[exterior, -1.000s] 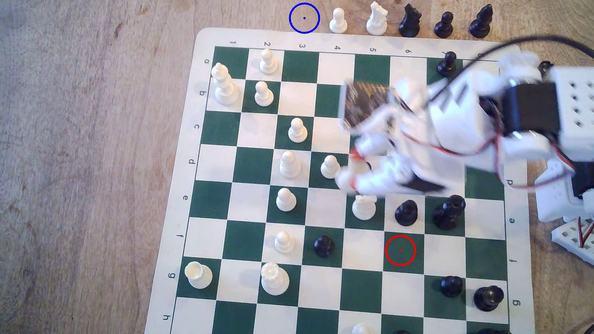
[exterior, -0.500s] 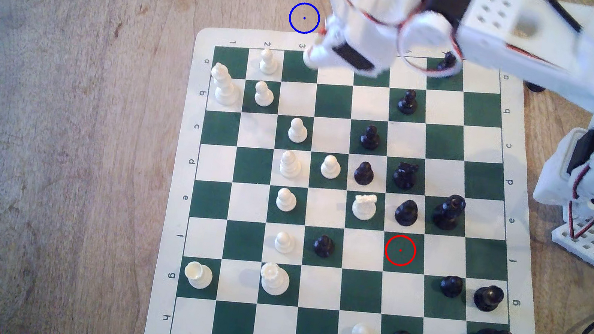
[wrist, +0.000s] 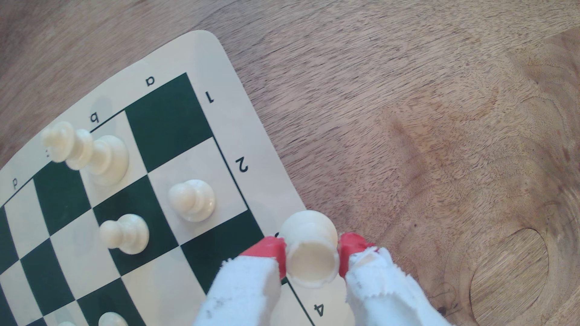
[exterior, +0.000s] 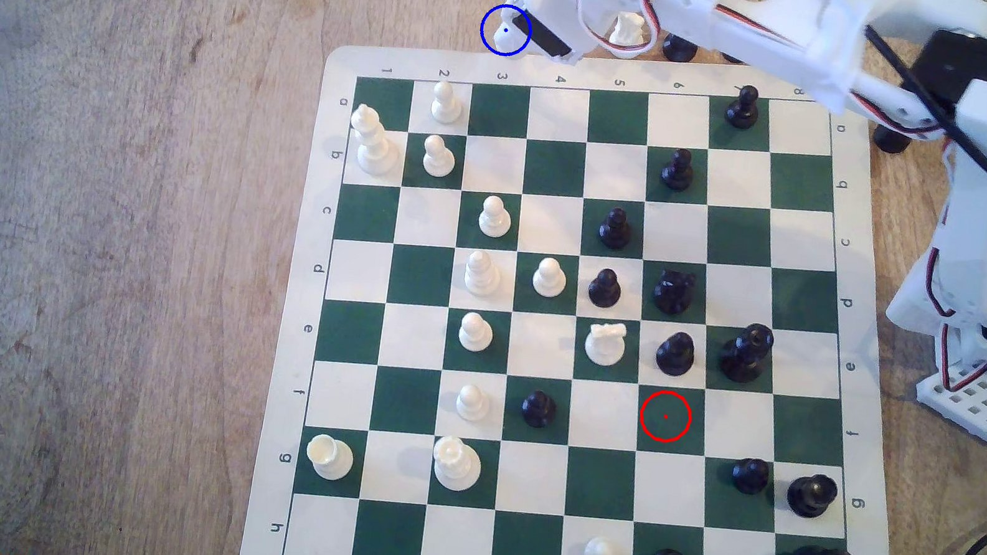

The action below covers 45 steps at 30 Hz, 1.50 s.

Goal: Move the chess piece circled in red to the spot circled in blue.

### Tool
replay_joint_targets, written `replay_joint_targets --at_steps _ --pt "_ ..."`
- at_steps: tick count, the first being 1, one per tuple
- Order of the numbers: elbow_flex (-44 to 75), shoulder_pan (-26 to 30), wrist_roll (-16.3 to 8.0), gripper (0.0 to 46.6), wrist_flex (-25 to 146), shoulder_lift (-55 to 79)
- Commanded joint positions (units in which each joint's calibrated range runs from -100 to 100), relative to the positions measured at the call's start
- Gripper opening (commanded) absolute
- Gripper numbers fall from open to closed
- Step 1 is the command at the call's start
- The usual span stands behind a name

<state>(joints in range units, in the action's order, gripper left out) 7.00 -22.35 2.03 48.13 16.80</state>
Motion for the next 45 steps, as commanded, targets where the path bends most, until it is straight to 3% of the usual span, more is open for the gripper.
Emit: replay_joint_targets --at_steps 1,31,37,45 --pt "11.9 -0.9 0.3 0.3 -1.0 2.5" --pt "16.6 -2.7 1.5 0.7 -3.3 11.7" --pt "15.9 -2.7 1.5 15.1 -3.2 11.6" --pt "11.9 -2.6 1.2 17.9 -3.3 6.1"
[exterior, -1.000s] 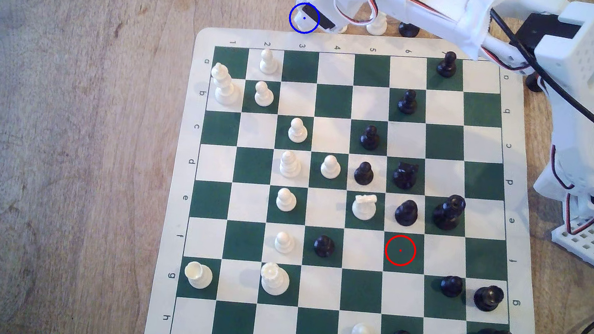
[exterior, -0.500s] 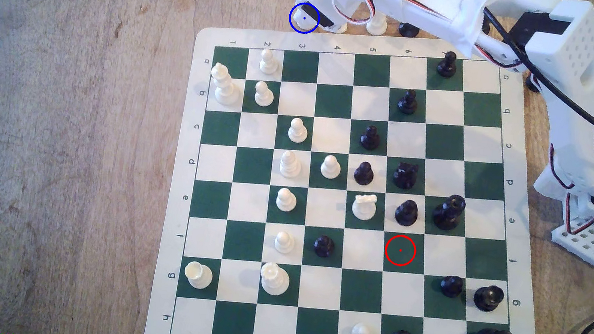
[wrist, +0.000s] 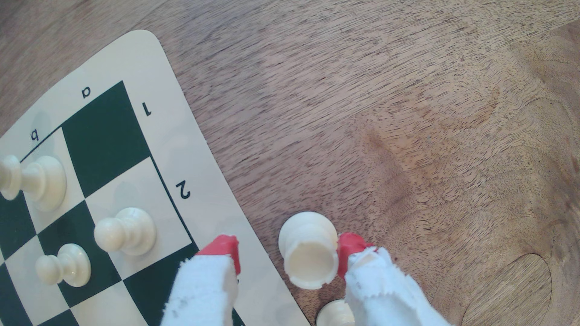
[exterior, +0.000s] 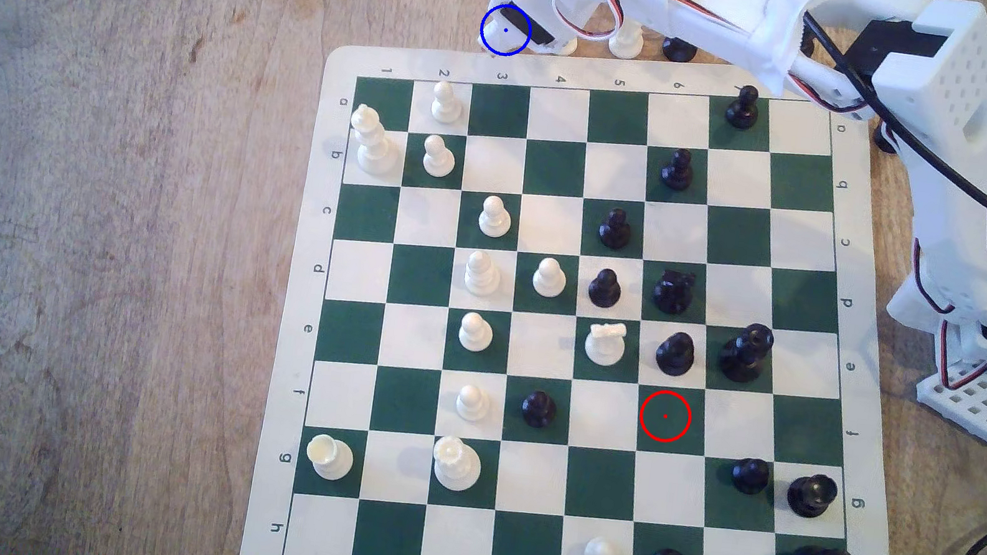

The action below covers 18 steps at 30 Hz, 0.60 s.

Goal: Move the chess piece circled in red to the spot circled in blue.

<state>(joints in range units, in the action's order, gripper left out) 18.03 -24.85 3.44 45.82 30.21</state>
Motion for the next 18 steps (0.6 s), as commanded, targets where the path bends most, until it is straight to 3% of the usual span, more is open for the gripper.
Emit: replay_joint_targets --at_steps 1,18 --pt "-0.4 -0.2 -0.2 18.0 -1.3 -8.5" --pt "-14.9 -0.3 -0.3 18.7 -0.9 -25.3"
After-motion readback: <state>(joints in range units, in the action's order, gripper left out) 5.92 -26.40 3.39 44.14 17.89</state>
